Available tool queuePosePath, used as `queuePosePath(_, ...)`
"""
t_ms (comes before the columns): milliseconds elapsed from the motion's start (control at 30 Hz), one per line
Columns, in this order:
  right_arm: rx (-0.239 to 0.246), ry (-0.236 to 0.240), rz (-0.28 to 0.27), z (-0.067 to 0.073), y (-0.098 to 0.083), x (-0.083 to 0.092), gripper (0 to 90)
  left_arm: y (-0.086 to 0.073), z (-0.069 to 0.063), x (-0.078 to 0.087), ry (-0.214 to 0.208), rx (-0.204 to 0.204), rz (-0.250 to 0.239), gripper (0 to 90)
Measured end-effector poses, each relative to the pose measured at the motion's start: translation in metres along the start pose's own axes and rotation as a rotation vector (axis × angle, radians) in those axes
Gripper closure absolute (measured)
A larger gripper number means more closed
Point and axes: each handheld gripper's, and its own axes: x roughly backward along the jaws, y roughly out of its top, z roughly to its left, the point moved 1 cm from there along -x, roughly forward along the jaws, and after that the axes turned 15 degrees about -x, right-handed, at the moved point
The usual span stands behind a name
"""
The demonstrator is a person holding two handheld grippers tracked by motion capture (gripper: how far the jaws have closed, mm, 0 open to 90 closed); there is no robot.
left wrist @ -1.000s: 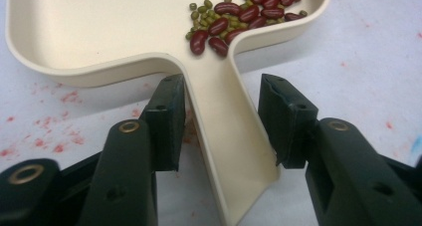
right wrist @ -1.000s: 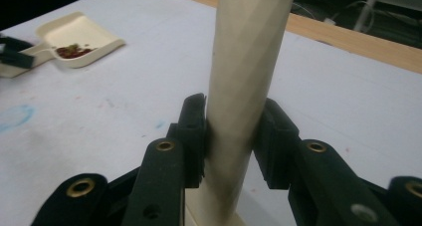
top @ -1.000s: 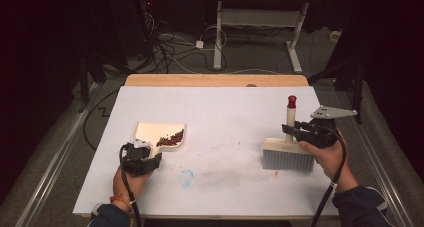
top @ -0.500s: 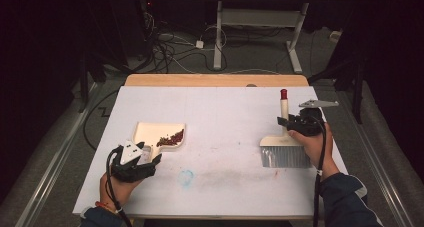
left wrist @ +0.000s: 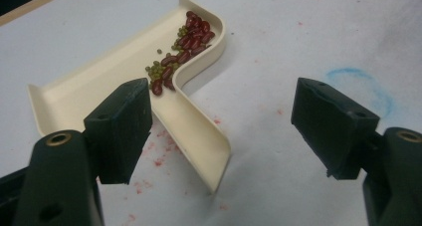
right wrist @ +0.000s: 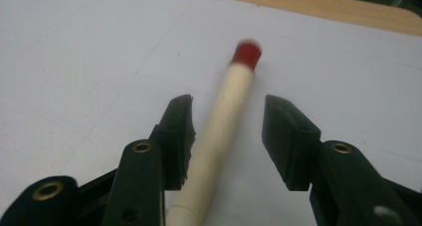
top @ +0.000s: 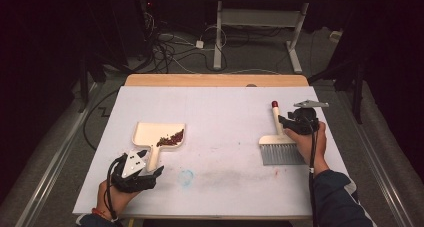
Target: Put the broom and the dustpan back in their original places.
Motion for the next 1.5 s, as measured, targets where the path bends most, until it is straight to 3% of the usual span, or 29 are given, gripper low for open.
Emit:
queuePosePath(467,0.04,0.063,-0.108,0.005,0.005,0.014,43.5,0.002,-0.001,-0.004,-0.006,0.01,0.012,16.7)
queuePosePath(667,0.097,0.092,-0.148,0.016,0.008,0.024,37.6,0.001,-0.002,-0.006,-0.021,0.007,0.009,16.2)
queuePosePath(933,0.129,0.127,-0.19,0.029,0.012,0.042,32.5,0.001,-0.003,-0.008,-0.025,0.006,0.013,16.1)
queuePosePath(1200,0.132,0.154,-0.225,0.039,0.015,0.055,25.5,0.002,-0.004,-0.009,-0.028,0.005,0.02,16.2)
queuePosePath(1333,0.141,0.15,-0.258,0.042,0.015,0.062,25.4,0.002,-0.005,-0.01,-0.031,0.017,0.016,16.1)
queuePosePath(1500,0.145,0.16,-0.256,0.045,0.013,0.068,25.1,0.003,-0.006,-0.011,-0.031,0.013,0.018,16.1)
